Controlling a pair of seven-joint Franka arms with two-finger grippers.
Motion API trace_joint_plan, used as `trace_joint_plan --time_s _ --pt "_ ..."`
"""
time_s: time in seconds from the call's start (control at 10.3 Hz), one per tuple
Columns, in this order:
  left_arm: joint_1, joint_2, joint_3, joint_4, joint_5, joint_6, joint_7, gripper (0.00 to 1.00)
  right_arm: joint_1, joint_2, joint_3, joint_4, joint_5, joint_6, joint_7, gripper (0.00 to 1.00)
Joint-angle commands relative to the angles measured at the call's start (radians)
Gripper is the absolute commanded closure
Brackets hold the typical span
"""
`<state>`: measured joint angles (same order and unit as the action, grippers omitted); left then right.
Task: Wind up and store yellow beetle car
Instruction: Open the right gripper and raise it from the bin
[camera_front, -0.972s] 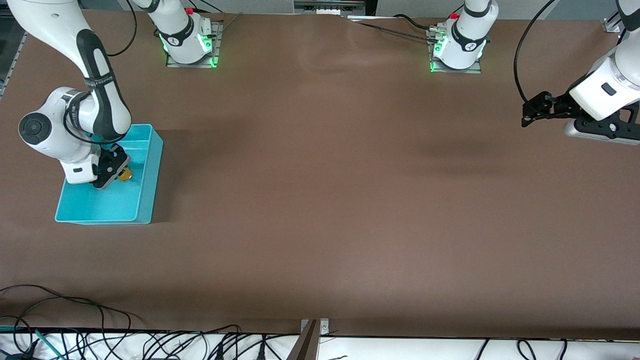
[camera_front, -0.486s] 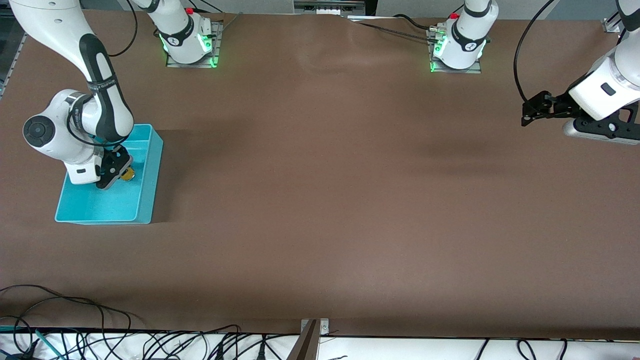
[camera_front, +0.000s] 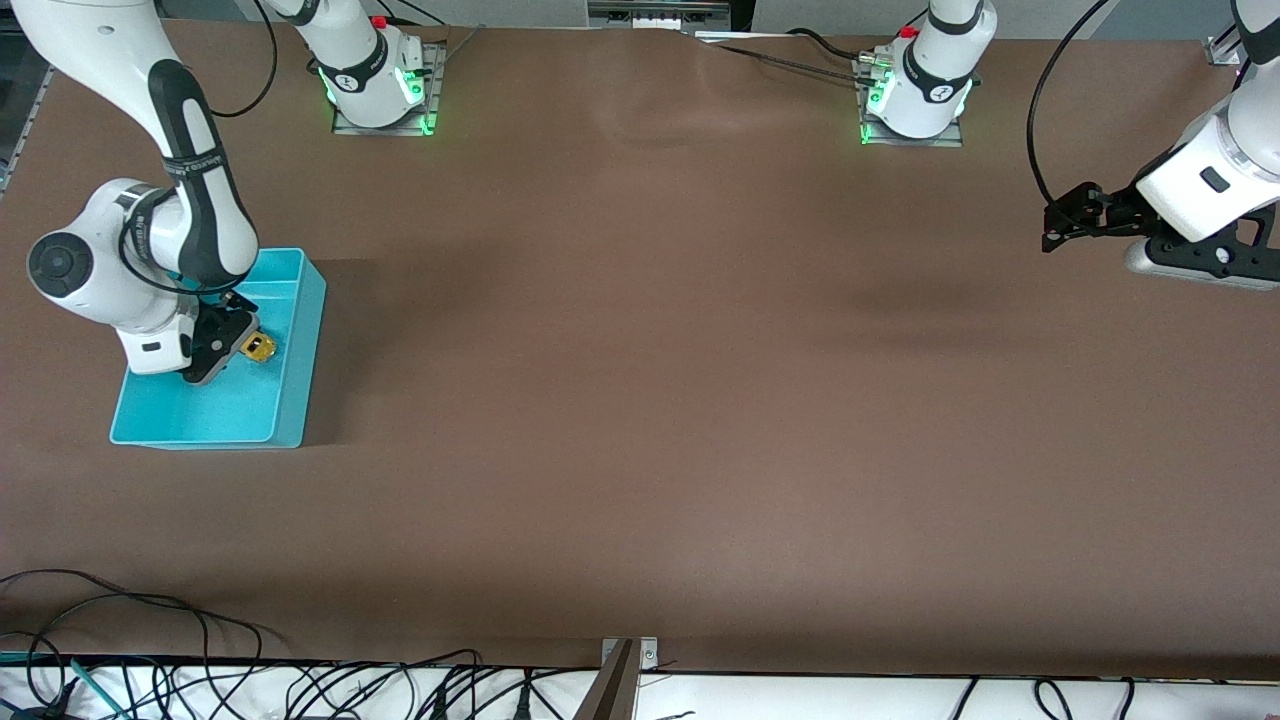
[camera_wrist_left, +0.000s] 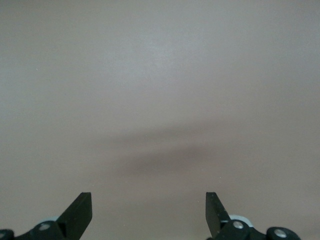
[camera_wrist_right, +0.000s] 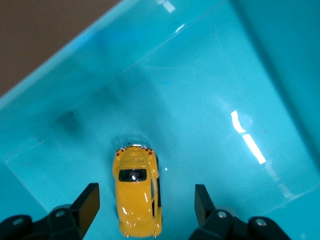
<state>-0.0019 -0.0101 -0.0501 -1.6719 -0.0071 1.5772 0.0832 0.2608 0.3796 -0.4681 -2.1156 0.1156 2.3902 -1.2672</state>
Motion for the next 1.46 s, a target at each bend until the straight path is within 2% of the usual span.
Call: trace_joint_plan --time_s 0.0,0.29,0.49,0.78,0.87,0.97,1.36 --pt "0.002 0.015 -0.005 0.031 0.01 -0.014 -0.011 0.0 -0.005 -0.041 -0.018 0.159 0.023 -0.266 0.094 0.15" --pt "0.003 0.015 -0.005 0.031 0.01 -0.014 -0.01 0.0 -0.003 -0.053 -0.032 0.374 0.021 -0.565 0.321 0.17" --pt "0.003 0.013 -0.004 0.031 0.01 -0.017 -0.007 0.0 0.003 -0.093 -0.027 0.439 0.016 -0.646 0.516 0.17" --pt "0.005 0.012 -0.002 0.032 0.009 -0.02 -0.006 0.0 0.02 -0.099 -0.02 0.561 0.012 -0.761 0.806 0.14" --pt "0.005 0.012 -0.004 0.032 0.009 -0.02 -0.01 0.0 0.029 -0.109 -0.021 0.588 0.012 -0.77 0.871 0.1" --pt "0.005 0.012 -0.004 0.032 0.009 -0.02 -0.01 0.0 0.029 -0.135 -0.02 0.592 0.021 -0.749 0.918 0.0" --pt "0.005 0.012 -0.004 0.032 0.009 -0.019 -0.008 0.0 0.057 -0.188 -0.02 0.594 0.003 -0.712 0.973 0.0"
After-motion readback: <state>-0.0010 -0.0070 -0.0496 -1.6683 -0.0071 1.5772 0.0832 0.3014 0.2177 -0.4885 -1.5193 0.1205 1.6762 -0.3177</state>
